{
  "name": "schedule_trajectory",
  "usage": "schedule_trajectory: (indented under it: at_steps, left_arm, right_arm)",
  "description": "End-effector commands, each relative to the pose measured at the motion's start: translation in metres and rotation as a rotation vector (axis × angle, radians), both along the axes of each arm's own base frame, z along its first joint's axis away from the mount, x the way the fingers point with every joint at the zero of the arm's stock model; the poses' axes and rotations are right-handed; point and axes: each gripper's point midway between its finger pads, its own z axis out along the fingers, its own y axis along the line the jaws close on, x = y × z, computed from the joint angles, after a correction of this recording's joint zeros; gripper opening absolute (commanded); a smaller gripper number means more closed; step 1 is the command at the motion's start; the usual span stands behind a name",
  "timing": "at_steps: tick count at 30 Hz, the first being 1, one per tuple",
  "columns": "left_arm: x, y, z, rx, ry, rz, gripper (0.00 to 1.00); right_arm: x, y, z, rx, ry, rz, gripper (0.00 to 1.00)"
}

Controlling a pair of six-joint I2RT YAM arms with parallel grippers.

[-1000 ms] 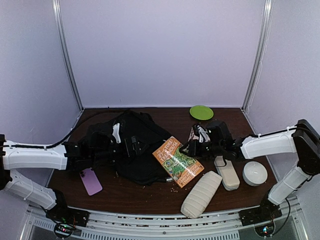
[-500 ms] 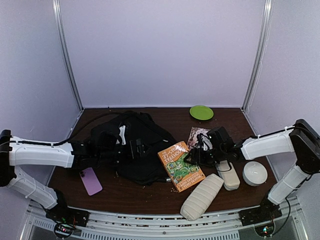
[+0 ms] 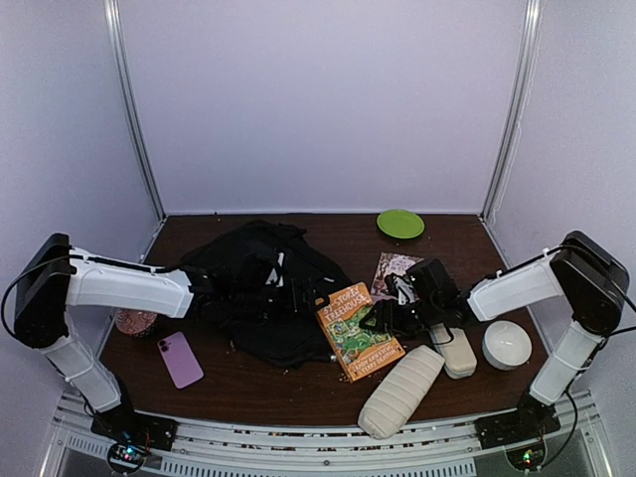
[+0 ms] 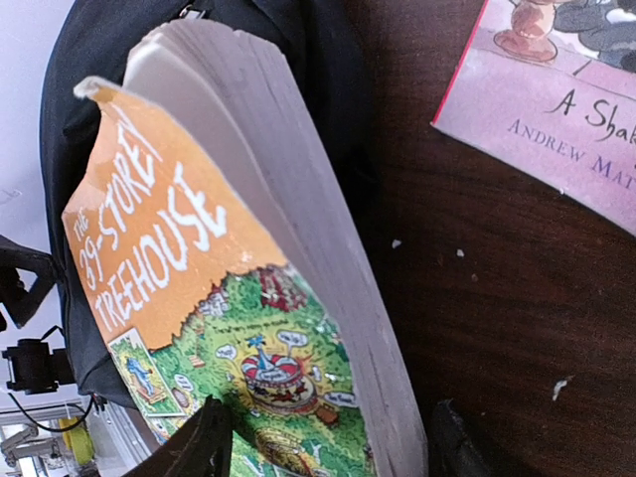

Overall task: Pack the student bag
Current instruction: Pick up the book from the center of the board.

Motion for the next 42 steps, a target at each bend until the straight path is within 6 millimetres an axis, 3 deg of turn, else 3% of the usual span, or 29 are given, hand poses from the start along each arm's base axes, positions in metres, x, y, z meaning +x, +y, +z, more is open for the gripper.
schedule_trajectory:
  at_steps: [1, 11, 22, 24, 29, 35, 38, 42]
  left_arm:
    - [0.007, -0.011, -0.006, -0.007, 0.06, 0.015, 0.89]
    - [0.013, -0.011, -0.046, 0.022, 0.183, 0.07, 0.87]
    - [0.014, -0.036, -0.048, -0.108, 0.213, 0.01, 0.75]
    - [0.015, -0.037, -0.044, -0.132, 0.199, 0.002, 0.7]
    - [0.018, -0.039, -0.022, -0.188, 0.134, -0.017, 0.39]
    - [0.02, -0.031, 0.011, -0.202, 0.039, -0.022, 0.02]
    - [0.021, -0.024, 0.031, -0.207, -0.008, -0.016, 0.0]
    - [0.025, -0.009, 0.073, -0.206, -0.114, 0.009, 0.0]
  right_arm:
    - [-0.004, 0.007, -0.006, 0.047, 0.038, 0.006, 0.65]
    - [-0.007, 0.009, -0.008, 0.072, 0.035, 0.02, 0.57]
    - [-0.007, 0.027, 0.012, 0.184, 0.022, 0.071, 0.49]
    - [-0.008, 0.029, 0.016, 0.197, 0.02, 0.08, 0.48]
    - [-0.005, 0.034, 0.027, 0.213, 0.004, 0.093, 0.48]
    - [0.005, 0.03, 0.064, 0.168, -0.094, 0.097, 0.6]
    - [0.01, 0.018, 0.088, 0.101, -0.169, 0.077, 0.67]
    - [0.019, -0.009, 0.142, 0.005, -0.333, 0.008, 0.72]
